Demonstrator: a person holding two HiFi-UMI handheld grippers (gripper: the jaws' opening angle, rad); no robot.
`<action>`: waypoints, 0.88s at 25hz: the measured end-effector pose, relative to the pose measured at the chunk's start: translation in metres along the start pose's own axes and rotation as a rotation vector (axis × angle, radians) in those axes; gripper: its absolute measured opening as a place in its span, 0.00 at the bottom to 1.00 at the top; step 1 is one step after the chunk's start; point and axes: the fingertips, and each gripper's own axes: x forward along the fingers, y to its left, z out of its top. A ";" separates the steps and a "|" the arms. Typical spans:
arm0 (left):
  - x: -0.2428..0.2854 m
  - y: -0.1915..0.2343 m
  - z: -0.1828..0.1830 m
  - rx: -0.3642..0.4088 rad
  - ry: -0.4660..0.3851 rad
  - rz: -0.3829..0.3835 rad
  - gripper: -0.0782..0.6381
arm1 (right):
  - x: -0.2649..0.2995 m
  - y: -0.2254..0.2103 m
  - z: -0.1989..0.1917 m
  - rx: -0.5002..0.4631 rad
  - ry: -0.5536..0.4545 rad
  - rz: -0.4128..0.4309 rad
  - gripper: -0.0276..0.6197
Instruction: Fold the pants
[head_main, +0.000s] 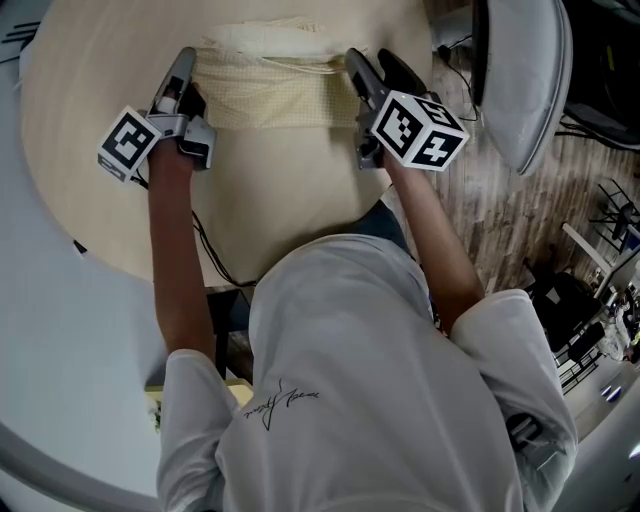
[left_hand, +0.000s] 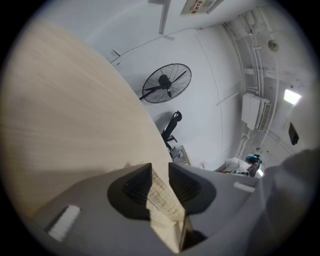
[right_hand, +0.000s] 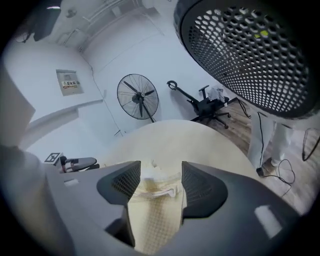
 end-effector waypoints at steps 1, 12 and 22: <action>0.000 -0.004 0.002 0.015 -0.003 0.000 0.27 | -0.002 -0.001 0.004 -0.010 -0.015 -0.010 0.41; -0.006 -0.009 0.019 0.252 0.034 0.031 0.28 | 0.010 0.028 0.009 -0.150 -0.034 -0.024 0.42; -0.028 -0.024 0.018 0.377 0.026 0.067 0.27 | -0.008 0.041 0.013 -0.196 -0.046 -0.011 0.29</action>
